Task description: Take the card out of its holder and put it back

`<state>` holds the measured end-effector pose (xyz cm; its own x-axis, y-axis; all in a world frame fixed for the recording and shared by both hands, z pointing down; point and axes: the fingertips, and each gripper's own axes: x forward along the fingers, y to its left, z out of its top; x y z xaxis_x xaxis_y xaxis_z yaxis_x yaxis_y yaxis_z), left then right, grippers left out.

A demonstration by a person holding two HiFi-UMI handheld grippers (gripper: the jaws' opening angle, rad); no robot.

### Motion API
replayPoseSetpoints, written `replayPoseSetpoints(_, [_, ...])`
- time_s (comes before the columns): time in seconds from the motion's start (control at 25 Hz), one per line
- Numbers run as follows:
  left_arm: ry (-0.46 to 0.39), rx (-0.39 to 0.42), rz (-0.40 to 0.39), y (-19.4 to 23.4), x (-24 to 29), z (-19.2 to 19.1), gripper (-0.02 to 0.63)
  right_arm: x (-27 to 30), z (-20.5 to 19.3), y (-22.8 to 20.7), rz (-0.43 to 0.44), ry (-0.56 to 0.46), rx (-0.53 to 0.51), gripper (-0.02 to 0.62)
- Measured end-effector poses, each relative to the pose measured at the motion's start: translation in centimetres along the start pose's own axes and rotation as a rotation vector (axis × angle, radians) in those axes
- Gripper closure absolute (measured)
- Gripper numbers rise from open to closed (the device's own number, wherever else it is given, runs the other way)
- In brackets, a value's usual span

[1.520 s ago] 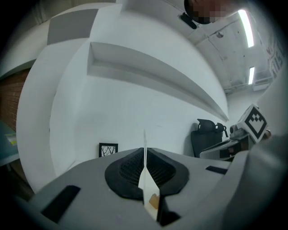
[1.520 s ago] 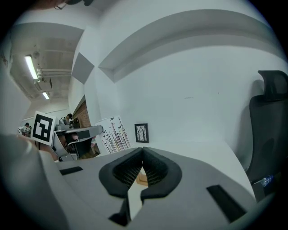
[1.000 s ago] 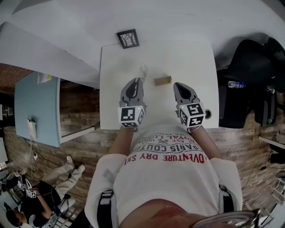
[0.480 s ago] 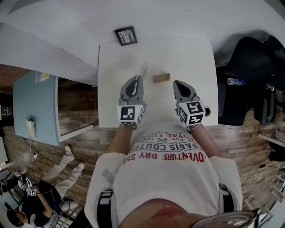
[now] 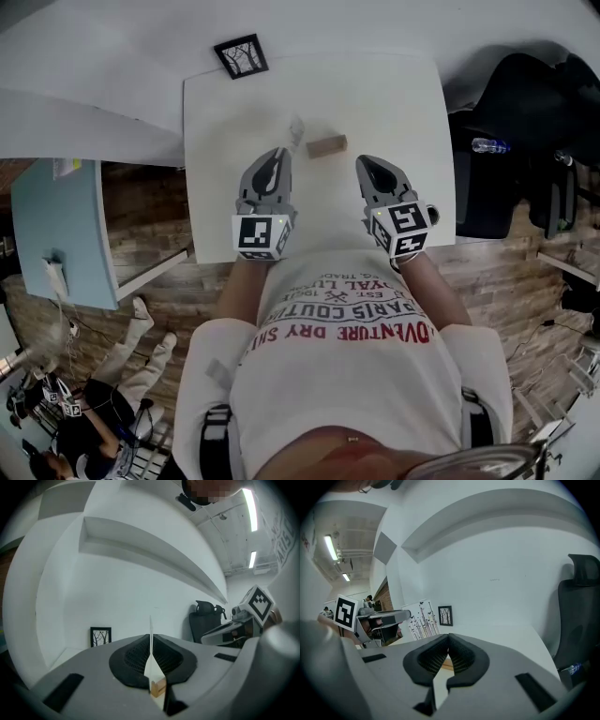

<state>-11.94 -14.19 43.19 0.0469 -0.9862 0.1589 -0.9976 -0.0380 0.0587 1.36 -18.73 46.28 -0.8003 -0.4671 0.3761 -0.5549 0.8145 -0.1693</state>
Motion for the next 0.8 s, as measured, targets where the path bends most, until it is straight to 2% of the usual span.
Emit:
replayPoseSetpoints(0.12, [0.013, 0.011, -0.097, -0.9, 1.3, -0.6, 0.569, 0.1, -0.5, -0.9, -0.019, 0.017, 0.011, 0.575])
replayPoseSetpoints(0.28, [-0.029, 0.069, -0.248, -1.8, 2.4, -0.3, 0.569, -0.4, -2.1, -1.5, -0.055, 0.049, 0.051, 0.574])
replayPoseSetpoints(0.48, [-0.033, 0.092, -0.35, -1.3, 4.8, 0.4, 0.569, 0.0, -3.1, -1.9, -0.073, 0.066, 0.073, 0.574])
replayPoseSetpoints(0.8, [0.04, 0.098, -0.581, -4.4, 6.5, -1.8, 0.569, 0.3, -4.0, -3.3, -0.106, 0.071, 0.098, 0.574])
